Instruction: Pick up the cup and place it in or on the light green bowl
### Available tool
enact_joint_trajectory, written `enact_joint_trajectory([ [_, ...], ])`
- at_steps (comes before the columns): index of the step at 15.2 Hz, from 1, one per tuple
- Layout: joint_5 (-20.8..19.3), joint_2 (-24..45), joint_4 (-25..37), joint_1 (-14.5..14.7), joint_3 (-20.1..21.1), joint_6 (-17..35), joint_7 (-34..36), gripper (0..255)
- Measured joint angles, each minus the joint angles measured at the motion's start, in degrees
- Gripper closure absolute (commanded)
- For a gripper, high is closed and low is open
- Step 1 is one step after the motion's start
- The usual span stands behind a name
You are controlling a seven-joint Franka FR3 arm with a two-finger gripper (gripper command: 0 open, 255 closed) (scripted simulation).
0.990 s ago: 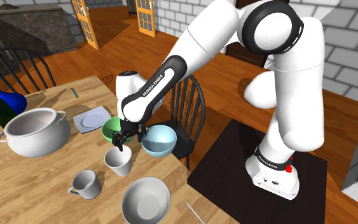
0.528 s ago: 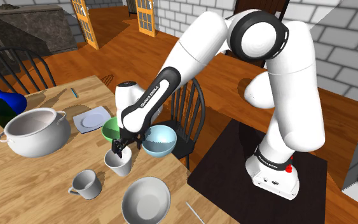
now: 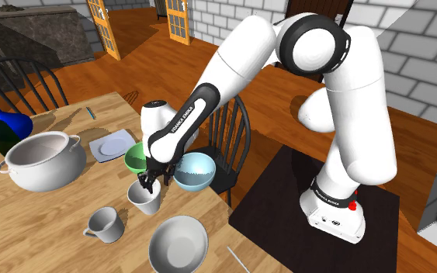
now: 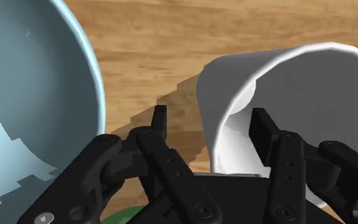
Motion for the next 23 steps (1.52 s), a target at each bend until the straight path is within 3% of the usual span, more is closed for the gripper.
enact_joint_trajectory([
  [10, 0.04, -0.33, -0.09, -0.05, 0.03, -0.24, 0.01, 255],
  [23, 0.73, -7.69, -0.01, -0.78, 0.67, -7.54, 0.87, 255],
])
